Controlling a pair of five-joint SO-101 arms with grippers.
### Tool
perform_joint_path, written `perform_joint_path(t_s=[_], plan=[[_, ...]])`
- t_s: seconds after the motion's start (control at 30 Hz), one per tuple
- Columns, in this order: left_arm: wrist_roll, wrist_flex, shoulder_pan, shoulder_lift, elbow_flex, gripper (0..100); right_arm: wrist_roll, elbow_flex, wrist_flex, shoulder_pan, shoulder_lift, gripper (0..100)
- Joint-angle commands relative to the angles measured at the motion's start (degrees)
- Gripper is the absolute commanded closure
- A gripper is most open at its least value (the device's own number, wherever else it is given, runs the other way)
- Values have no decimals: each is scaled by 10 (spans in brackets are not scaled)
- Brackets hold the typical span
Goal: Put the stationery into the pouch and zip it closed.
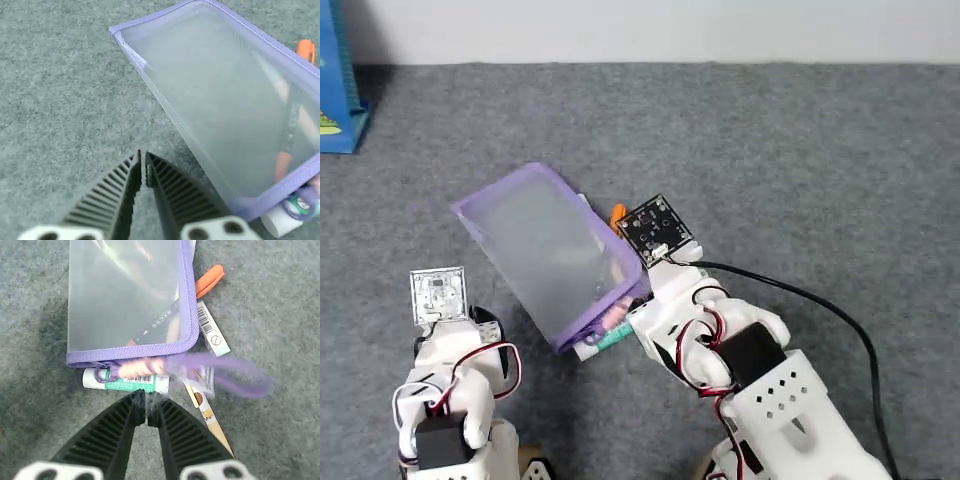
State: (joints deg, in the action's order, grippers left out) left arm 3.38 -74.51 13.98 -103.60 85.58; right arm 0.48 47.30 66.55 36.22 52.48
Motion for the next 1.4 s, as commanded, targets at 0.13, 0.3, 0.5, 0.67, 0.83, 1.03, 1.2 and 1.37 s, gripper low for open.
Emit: perform_joint_path(t_s=[0.13,0.3,0.5,0.67,0.83,1.03,1.2,1.37], plan=[[-66,-32,-44,-7,-5,984,3,-3,-19,20,73,991],[-69,-32,-95,-7,-5,908,3,1,-21,60,108,991],[-34,-31,-59,-7,-5,706,4,57,-41,12,51,927],[-15,-31,-49,-7,-3,687,4,62,-96,-63,-62,868],[-15,-31,-49,-7,-3,687,7,62,-206,-124,-182,886],[-15,-31,-48,-7,-3,687,8,57,-291,-161,-305,876],[-15,-31,-48,-7,-3,687,8,17,-292,-192,-368,876],[-15,-31,-48,-7,-3,687,8,6,-296,-199,-383,876]])
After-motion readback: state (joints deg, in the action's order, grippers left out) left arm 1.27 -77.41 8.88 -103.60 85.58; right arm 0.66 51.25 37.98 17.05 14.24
